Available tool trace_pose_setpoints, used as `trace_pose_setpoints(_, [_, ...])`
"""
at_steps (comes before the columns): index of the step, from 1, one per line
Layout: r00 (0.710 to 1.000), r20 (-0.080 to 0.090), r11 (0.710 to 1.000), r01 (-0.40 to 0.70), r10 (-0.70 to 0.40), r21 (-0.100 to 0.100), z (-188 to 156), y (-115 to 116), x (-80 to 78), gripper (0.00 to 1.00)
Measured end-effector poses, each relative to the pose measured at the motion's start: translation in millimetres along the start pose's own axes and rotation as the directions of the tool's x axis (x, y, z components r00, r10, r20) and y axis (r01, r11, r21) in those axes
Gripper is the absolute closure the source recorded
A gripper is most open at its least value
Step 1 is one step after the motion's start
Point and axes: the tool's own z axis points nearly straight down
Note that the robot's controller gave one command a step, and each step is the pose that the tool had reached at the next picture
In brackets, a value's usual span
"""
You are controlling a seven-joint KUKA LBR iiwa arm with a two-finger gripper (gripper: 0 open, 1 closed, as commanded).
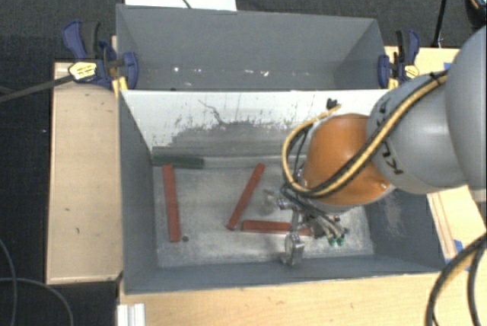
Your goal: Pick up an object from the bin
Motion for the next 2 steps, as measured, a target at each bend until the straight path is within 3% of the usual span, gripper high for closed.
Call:
trace_pose_setpoints(1, [1.000,0.002,1.000,-0.003,0.003,0.000,-2,0,-0.6,1.00])
trace_pose_setpoints(2, [1.000,0.011,1.000,0.001,-0.001,0.003,-144,-35,-15.7,1.00])
